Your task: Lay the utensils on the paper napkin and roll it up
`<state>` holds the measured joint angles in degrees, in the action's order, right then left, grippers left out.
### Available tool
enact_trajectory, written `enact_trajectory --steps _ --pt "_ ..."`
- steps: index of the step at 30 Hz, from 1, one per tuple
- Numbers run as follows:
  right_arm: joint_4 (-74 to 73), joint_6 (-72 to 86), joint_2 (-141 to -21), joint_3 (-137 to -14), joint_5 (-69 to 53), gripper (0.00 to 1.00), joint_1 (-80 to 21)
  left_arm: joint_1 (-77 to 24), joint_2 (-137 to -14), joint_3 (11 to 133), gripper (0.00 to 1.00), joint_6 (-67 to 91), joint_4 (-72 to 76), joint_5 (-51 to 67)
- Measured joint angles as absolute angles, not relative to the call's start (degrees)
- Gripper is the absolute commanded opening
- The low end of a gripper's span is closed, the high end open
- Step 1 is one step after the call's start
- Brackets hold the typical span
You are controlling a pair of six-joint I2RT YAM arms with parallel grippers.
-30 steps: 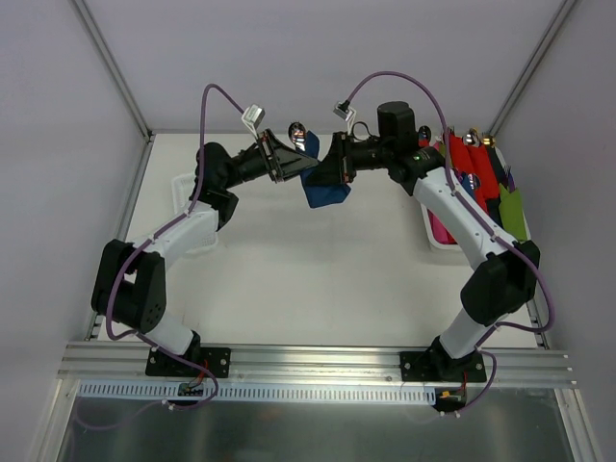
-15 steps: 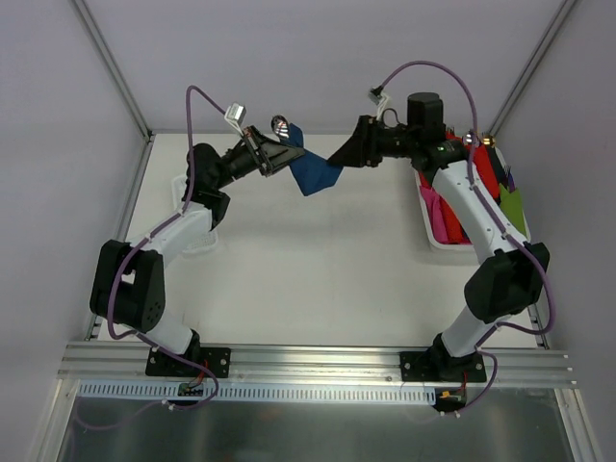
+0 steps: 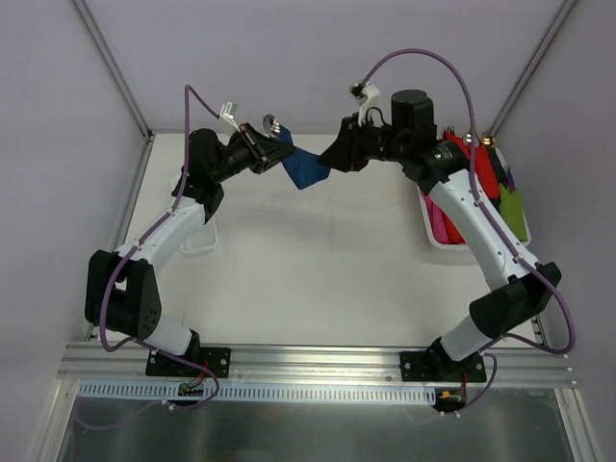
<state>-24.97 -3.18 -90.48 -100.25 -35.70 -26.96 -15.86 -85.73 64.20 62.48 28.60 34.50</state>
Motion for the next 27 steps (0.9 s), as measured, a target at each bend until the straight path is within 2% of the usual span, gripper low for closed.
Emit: enact_trajectory --steps 4,7,9,18,27 --pt "-26.15 -4.49 -90.80 -100.40 -35.09 0.42 -32.08 -16.95 -85.71 65.23 0.00 61.23 26.61 34.15" --pt "-26.59 -4.45 -91.94 -100.62 -34.46 0.55 -32.05 -18.15 -85.67 65.69 0.00 60.75 26.96 34.39" --pt "-26.65 -4.51 -93.01 -100.71 -33.95 0.61 -31.73 -18.72 -85.67 65.69 0.00 60.88 27.77 34.70" --pt "-26.72 -4.25 -95.00 -100.71 -33.82 0.74 -31.35 -19.09 -85.67 65.67 0.00 62.96 32.71 36.49" --pt "-26.81 -2.02 -95.00 -100.62 -35.94 0.78 -29.93 -19.09 -85.69 65.65 0.00 67.02 38.92 38.41"
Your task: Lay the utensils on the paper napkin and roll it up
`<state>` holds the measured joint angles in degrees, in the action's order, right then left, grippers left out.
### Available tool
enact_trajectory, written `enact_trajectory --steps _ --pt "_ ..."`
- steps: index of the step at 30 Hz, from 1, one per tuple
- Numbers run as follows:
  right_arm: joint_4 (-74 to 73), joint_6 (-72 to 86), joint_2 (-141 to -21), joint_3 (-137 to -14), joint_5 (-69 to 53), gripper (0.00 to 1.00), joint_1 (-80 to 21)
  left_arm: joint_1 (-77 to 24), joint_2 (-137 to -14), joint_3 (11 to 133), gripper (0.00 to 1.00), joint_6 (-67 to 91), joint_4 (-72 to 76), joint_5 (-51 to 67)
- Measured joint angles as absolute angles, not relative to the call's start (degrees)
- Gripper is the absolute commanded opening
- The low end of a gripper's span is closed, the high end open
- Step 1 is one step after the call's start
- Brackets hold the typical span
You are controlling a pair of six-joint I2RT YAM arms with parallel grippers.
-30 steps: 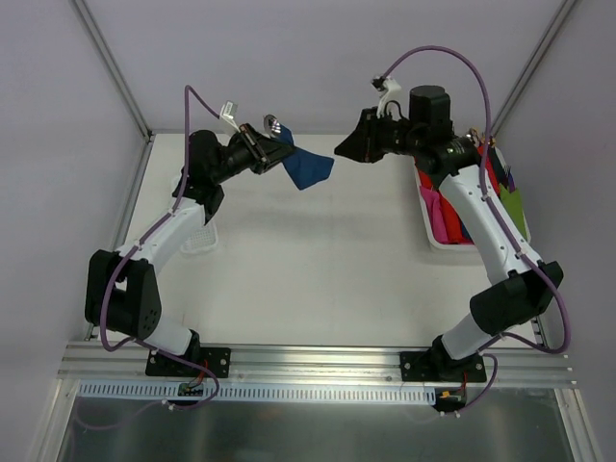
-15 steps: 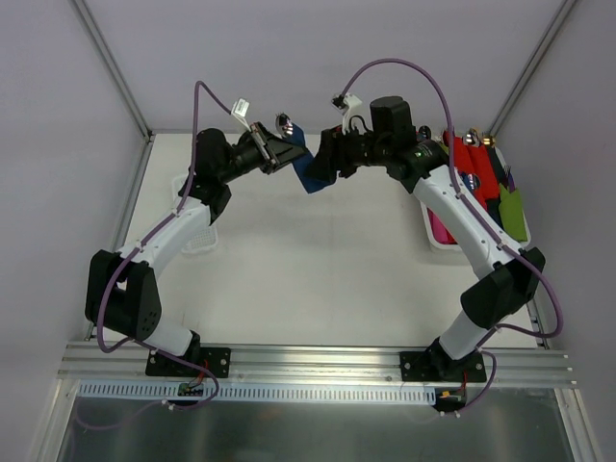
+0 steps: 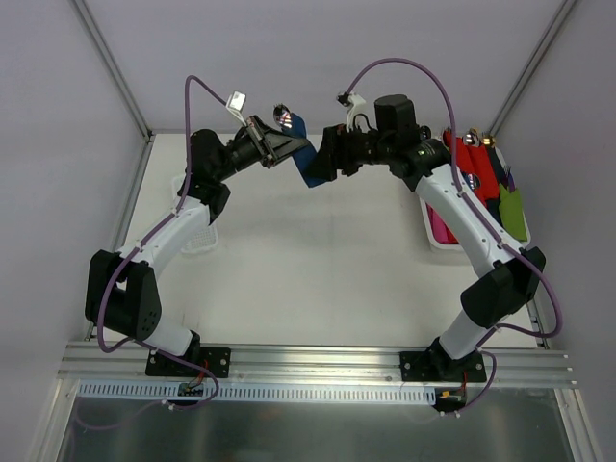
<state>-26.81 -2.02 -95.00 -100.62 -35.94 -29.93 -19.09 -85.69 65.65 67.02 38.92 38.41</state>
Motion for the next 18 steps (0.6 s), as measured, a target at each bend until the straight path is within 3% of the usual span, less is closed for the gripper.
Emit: enact_trajectory --steps 18 --pt "-12.67 14.37 -95.15 -94.89 -52.90 0.50 -26.26 -19.18 -87.07 65.63 0.00 72.03 45.98 40.32"
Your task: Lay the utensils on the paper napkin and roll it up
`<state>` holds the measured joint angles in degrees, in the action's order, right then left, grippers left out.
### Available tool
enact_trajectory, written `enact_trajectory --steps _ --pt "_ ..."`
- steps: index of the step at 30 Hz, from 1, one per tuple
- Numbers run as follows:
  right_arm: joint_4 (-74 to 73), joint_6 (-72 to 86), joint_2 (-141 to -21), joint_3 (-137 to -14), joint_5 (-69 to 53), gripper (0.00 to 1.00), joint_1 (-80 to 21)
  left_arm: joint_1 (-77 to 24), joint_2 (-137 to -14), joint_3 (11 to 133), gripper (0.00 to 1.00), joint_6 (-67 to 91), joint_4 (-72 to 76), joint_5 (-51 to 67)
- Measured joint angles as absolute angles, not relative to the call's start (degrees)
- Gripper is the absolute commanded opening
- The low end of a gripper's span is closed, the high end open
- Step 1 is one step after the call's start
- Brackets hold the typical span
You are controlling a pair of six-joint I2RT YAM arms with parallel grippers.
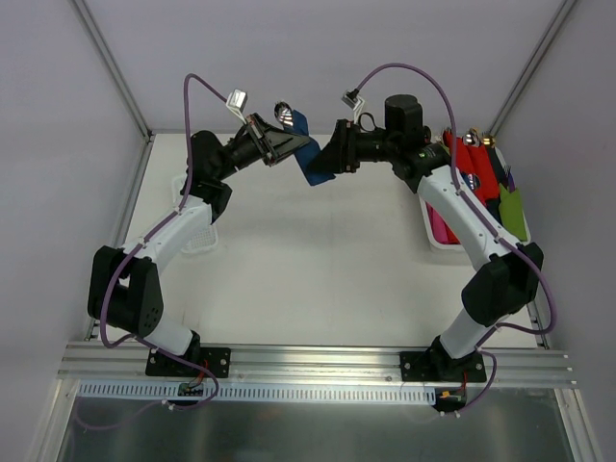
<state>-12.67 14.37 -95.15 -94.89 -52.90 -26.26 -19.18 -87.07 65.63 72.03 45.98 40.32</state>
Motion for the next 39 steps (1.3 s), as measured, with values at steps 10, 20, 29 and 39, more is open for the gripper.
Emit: enact_trajectory --steps 10,20,29,39 --pt "-11.05 16.19 -95.20 -93.91 -55.20 0.66 -26.33 -19.20 -87.07 65.63 0.00 71.96 45.23 40.53" --pt "-23.44 6.55 -95.22 -99.22 -41.74 0.79 -21.61 -19.20 -86.70 65.69 0.00 64.79 33.67 39.75" --pt "-26.33 -0.30 -93.76 -106.00 -38.09 0.63 -21.74 -19.20 -86.17 66.63 0.00 59.16 21.45 38.22" --pt "-27.99 -0.69 -92.49 -98.80 -38.11 0.55 -28.75 -19.59 -86.11 68.12 0.00 57.78 19.84 38.24"
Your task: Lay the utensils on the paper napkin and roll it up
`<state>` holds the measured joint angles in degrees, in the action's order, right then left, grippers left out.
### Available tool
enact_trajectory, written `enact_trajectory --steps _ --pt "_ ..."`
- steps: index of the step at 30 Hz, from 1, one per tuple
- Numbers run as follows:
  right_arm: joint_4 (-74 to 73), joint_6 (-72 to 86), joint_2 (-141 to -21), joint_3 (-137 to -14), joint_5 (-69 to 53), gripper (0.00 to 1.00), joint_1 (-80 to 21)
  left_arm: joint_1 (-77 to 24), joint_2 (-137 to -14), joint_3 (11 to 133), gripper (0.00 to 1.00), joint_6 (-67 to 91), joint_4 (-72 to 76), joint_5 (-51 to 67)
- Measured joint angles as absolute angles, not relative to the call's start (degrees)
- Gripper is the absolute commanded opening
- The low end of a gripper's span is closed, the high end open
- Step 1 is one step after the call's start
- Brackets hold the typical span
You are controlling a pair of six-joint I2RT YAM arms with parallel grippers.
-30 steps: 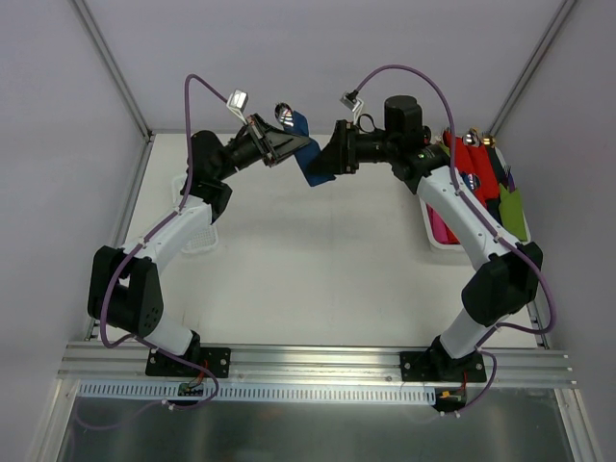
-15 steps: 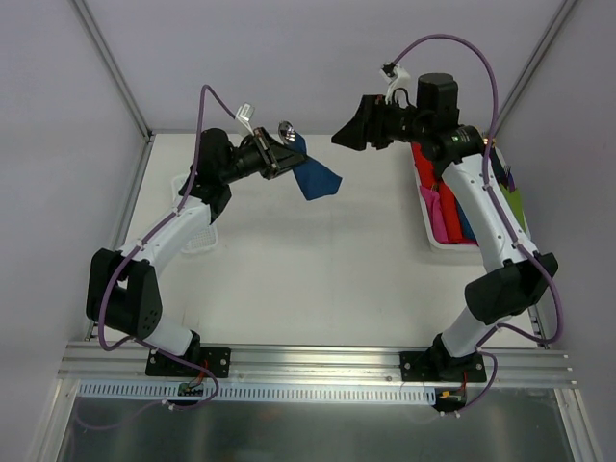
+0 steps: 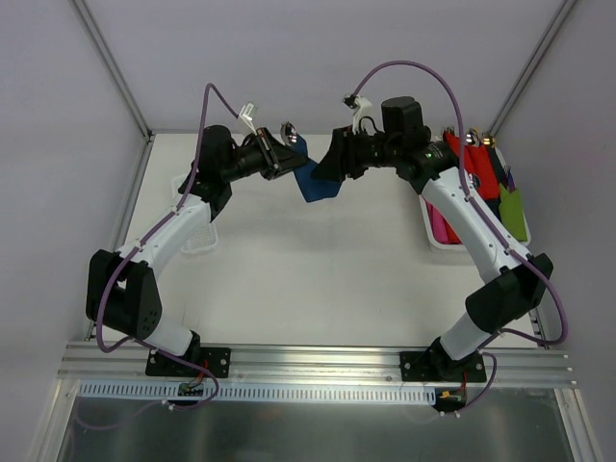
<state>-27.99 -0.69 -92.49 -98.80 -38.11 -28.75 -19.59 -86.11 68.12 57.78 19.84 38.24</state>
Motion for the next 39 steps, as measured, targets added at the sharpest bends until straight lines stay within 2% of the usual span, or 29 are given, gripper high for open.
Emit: enact_trajectory --steps 23,27,30,33,39 --pt "-29.15 1.06 -94.70 -96.88 -40.38 0.57 -28.71 -20.69 -86.08 68.12 0.00 57.93 22.39 38.52" --pt "-27.92 3.14 -95.35 -96.84 -42.81 0.51 -28.58 -21.04 -86.08 67.94 0.00 59.09 25.30 38.83" --pt "-26.02 5.58 -95.85 -96.71 -45.43 0.42 -28.08 -21.02 -86.08 67.42 0.00 60.10 27.11 38.85" --pt "-24.16 7.64 -96.05 -95.98 -47.75 0.37 -27.59 -21.02 -86.08 66.96 0.00 60.88 28.58 38.87" --pt "-17.41 13.19 -96.05 -92.14 -52.47 0.34 -27.00 -20.99 -86.08 66.30 0.00 61.82 29.87 39.51"
